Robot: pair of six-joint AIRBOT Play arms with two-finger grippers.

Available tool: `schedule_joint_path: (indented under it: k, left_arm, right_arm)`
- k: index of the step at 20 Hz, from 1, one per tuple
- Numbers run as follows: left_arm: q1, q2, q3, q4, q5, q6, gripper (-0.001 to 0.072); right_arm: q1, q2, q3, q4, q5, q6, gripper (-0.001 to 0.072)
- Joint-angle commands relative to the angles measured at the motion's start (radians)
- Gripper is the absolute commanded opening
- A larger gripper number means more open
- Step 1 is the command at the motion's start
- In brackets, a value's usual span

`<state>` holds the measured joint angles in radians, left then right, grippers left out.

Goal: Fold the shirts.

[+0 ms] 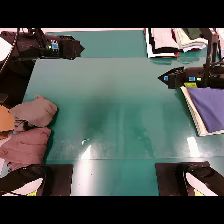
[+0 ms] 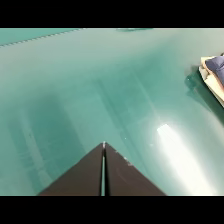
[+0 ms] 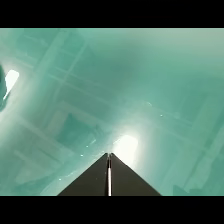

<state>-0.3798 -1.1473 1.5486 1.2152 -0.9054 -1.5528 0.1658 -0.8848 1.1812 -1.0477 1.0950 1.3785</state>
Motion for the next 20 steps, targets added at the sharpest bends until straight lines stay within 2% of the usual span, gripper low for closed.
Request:
schedule_joint_path:
  k: [1, 11, 13, 14, 15, 16, 20]
  left_arm:
    - [0.0, 0.0, 0.0, 0.0, 0.0, 0.0, 0.0029]
    - [0.0, 0.0, 0.0, 0.0, 0.0, 0.0, 0.0029]
    - [0.0, -0.001, 0.0, 0.002, 0.043, -0.009, 0.0029]
    - [0.002, 0.0, 0.002, 0.031, 0.08, -0.01, 0.0029]
    - [0.018, 0.005, 0.011, 0.085, 0.065, -0.011, 0.0029]
    - [0.047, 0.02, 0.014, 0.141, 0.019, -0.021, 0.0029]
    - [0.253, 0.097, 0.002, 0.394, -0.31, -0.043, 0.0029]
  right_arm:
    - [0.001, 0.001, 0.001, 0.0, 0.0, 0.0, 0.0021]
    - [0.001, 0.001, 0.001, 0.0, 0.005, 0.0, 0.0021]
    - [0.001, 0.001, 0.001, 0.0, 0.005, 0.0, 0.0021]
    - [0.001, 0.001, 0.001, 0.0, 0.005, 0.0, 0.0021]
    - [0.001, 0.001, 0.001, 0.0, 0.003, 0.0, 0.0021]
    - [0.001, 0.0, 0.001, 0.0, 0.003, 0.0, 0.0021]
    - [0.001, 0.0, 0.001, 0.0, 0.004, 0.0, 0.0021]
